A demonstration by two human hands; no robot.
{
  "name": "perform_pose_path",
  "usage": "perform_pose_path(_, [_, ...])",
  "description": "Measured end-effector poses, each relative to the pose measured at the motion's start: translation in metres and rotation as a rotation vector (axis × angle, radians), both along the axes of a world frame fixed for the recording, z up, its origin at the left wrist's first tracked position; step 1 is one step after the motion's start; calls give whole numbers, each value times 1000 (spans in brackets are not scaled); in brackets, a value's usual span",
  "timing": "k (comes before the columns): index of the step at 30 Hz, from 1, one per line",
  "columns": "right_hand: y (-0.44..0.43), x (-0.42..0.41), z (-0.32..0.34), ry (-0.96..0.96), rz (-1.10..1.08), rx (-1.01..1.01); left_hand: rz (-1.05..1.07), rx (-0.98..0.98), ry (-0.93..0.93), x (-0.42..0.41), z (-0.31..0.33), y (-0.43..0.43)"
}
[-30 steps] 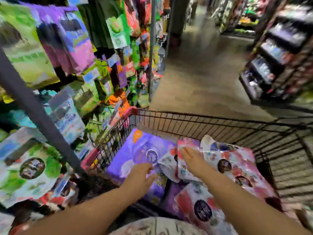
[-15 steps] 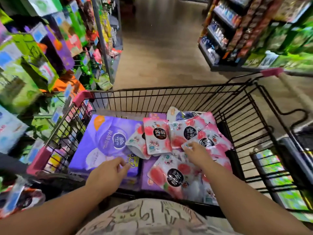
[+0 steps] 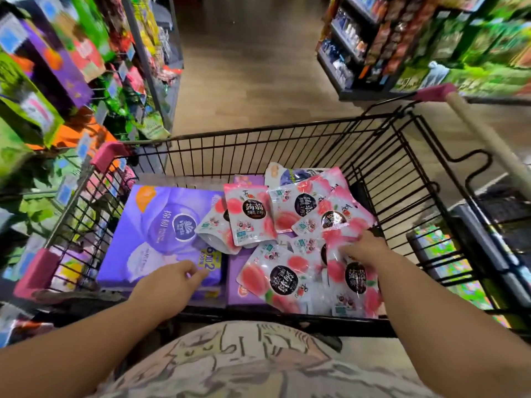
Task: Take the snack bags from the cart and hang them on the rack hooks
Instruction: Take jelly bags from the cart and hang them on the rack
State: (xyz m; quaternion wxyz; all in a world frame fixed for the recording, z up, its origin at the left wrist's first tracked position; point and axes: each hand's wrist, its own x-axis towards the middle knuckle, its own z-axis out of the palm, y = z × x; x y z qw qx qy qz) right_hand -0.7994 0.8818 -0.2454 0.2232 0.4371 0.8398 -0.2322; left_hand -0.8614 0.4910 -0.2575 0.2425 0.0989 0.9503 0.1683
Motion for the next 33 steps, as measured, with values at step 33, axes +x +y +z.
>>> perform_pose_path(33, [-13, -6, -8, 101, -104, 8, 21, -2, 12, 6, 4, -2])
